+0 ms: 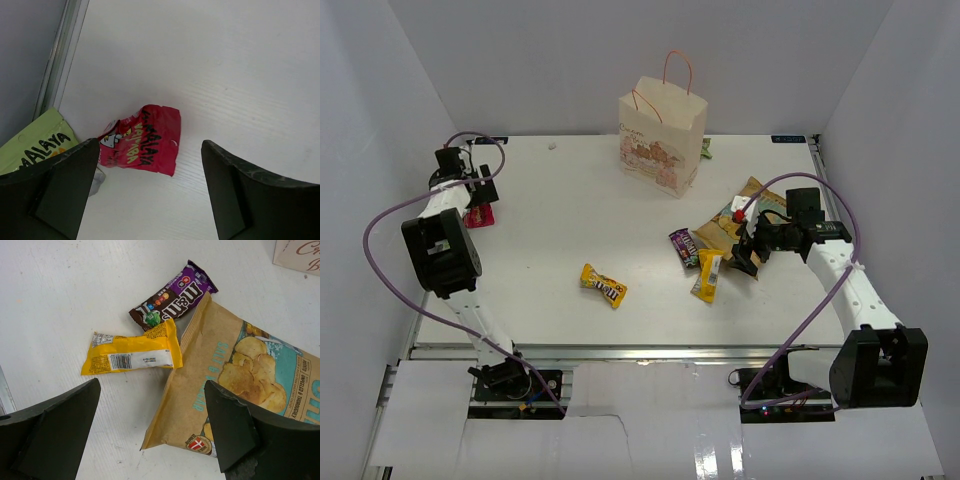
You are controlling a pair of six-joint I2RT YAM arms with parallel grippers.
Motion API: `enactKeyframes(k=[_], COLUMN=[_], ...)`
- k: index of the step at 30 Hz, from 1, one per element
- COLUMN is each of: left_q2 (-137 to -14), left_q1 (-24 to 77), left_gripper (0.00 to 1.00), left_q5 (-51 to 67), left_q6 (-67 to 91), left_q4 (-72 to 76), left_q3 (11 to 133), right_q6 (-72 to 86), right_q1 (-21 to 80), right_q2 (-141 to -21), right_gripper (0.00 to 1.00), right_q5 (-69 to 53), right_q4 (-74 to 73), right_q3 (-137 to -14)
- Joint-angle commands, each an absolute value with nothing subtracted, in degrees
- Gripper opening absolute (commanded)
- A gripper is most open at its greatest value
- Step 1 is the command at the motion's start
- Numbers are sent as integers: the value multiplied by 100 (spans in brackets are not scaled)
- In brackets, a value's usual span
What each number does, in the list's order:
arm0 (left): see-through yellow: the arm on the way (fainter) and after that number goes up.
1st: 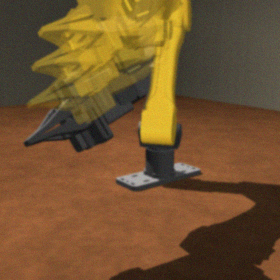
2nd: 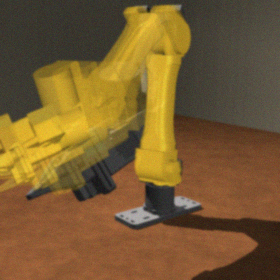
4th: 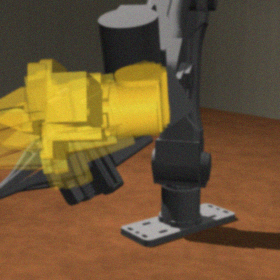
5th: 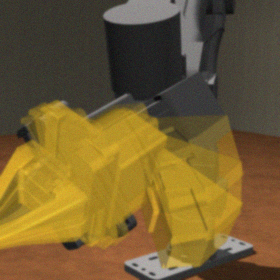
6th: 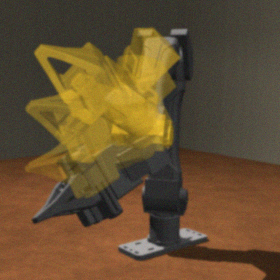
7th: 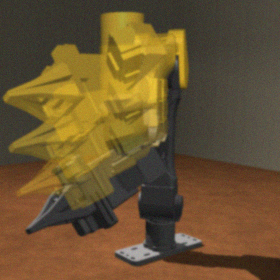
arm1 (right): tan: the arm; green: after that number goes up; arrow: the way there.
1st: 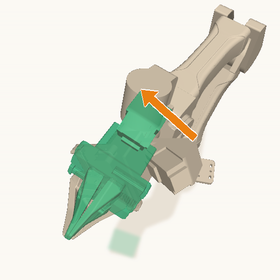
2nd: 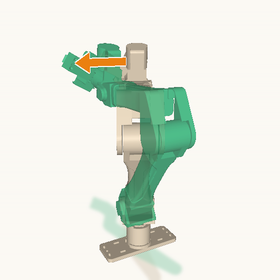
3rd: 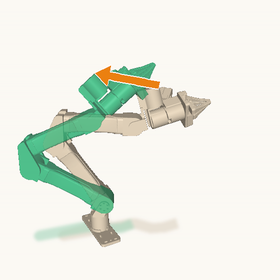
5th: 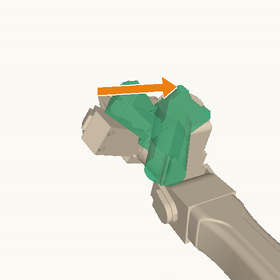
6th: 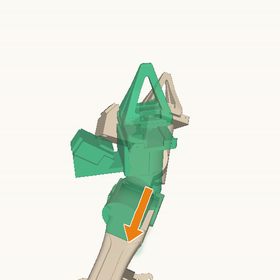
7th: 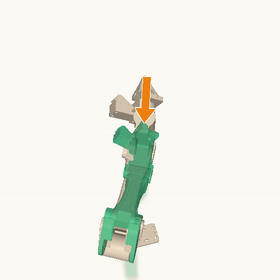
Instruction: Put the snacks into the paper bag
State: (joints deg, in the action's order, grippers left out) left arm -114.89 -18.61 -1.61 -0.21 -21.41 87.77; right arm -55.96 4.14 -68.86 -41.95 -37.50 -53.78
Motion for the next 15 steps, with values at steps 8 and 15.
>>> enactKeyframes(k=[8,15], left_q2=[-11927,-11936], left_q1=[-1934,-1934], left_gripper=[84,52], left_q5=[-229,-9], left_q6=[-642,-379], left_q4=[-2074,-2109], left_q3=[8982,8886], right_q6=[-5573,-5493], right_q1=[396,396], right_q2=[-7198,-7277], right_gripper=[90,90], right_q5=[-4263,-4307], right_q4=[-3744,-3753], right_q3=[-5651,-5783])
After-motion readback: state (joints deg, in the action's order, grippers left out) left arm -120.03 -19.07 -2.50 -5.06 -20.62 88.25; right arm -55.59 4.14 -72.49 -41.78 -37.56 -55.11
